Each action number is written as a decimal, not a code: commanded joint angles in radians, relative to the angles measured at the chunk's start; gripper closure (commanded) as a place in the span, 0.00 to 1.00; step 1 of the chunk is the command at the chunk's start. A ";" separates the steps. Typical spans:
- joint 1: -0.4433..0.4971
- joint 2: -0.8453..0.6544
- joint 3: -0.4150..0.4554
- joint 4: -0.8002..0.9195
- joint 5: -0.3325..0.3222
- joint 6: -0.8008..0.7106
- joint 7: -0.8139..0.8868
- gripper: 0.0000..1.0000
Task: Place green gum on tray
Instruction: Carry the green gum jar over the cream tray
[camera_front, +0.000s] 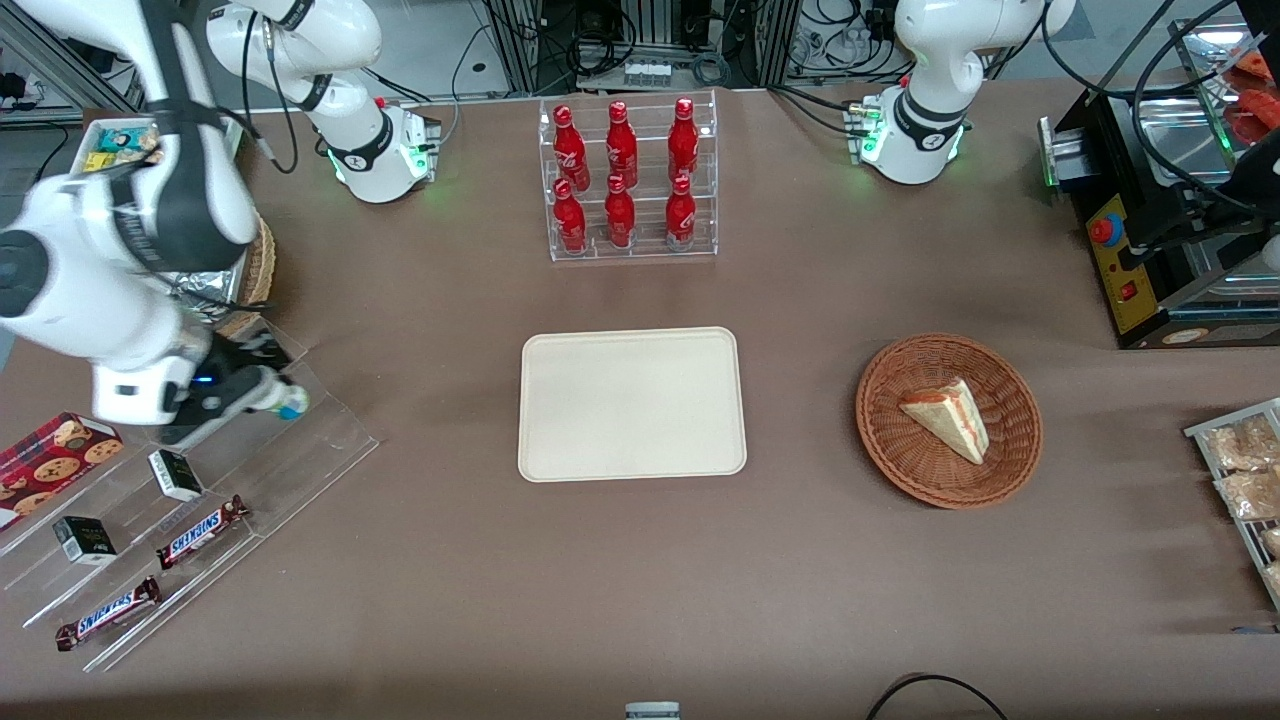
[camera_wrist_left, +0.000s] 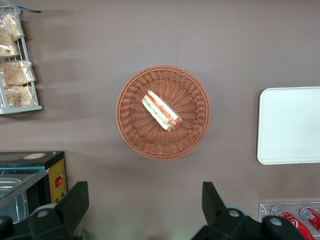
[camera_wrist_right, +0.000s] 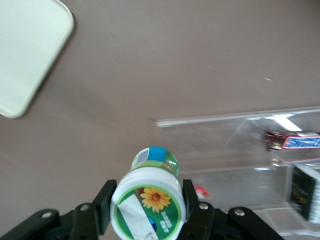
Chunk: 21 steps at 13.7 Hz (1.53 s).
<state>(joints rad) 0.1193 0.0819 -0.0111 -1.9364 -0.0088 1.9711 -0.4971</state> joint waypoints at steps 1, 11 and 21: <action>0.113 0.053 -0.009 0.063 -0.007 -0.020 0.205 1.00; 0.474 0.344 -0.009 0.310 0.009 0.038 0.957 1.00; 0.603 0.596 -0.009 0.504 0.084 0.178 1.256 1.00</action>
<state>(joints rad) 0.7033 0.6262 -0.0103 -1.4812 0.0548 2.1259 0.7325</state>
